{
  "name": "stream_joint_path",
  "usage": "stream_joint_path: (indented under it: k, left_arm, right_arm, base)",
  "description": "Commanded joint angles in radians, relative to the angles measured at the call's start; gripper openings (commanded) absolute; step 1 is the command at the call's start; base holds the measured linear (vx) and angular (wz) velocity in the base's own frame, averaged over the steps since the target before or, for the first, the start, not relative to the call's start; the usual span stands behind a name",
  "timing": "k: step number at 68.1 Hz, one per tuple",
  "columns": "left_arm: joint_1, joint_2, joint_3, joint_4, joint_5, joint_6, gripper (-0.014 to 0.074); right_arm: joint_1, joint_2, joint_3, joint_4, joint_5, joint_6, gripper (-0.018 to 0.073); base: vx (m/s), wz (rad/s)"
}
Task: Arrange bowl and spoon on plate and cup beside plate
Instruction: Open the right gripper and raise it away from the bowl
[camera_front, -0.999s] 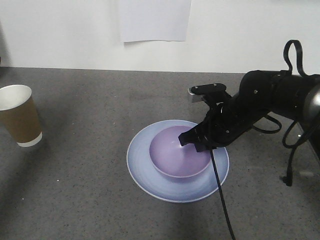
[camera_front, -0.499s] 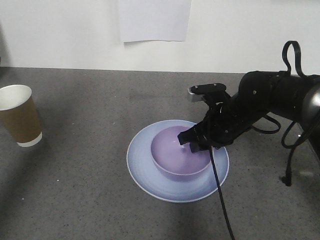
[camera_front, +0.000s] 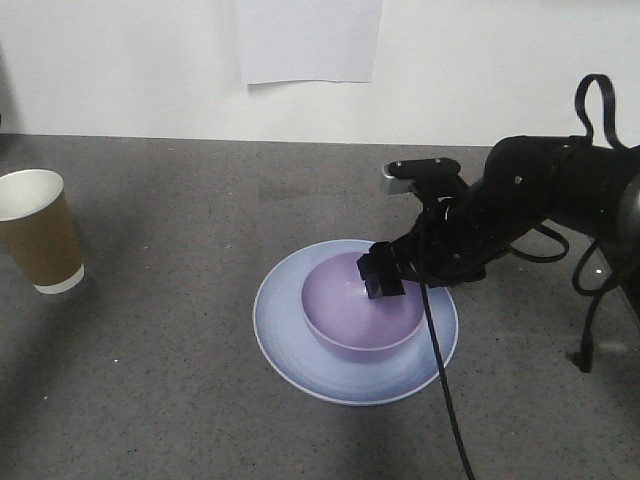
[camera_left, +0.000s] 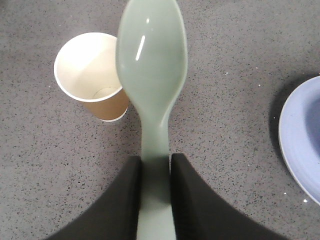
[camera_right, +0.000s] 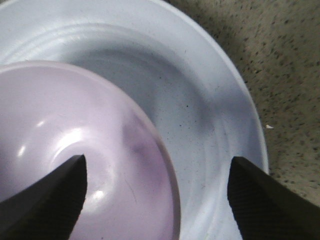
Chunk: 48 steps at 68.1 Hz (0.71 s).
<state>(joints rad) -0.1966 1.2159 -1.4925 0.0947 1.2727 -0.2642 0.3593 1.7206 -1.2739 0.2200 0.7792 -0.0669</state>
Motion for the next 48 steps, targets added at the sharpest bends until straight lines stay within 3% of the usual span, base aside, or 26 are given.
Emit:
stream_joint_path:
  k: [1,31,48]
  left_arm:
    - [0.001,-0.024,-0.025,0.002,-0.053,-0.005,-0.0006]
    - [0.001,-0.024,-0.025,-0.005,-0.049,-0.005,-0.0006]
    - [0.001,-0.024,-0.025,-0.005,-0.049,-0.005,-0.0006]
  right_arm:
    - [-0.014,-0.096,-0.026,-0.017,-0.023,0.009,0.0569]
    - [-0.254,-0.420,-0.026,-0.026,0.176,-0.035,0.0559]
    - [-0.276,-0.626,-0.026,-0.055,0.265,-0.041,0.0536]
  base:
    - [0.00,0.00]
    - [0.00,0.00]
    - [0.00,0.00]
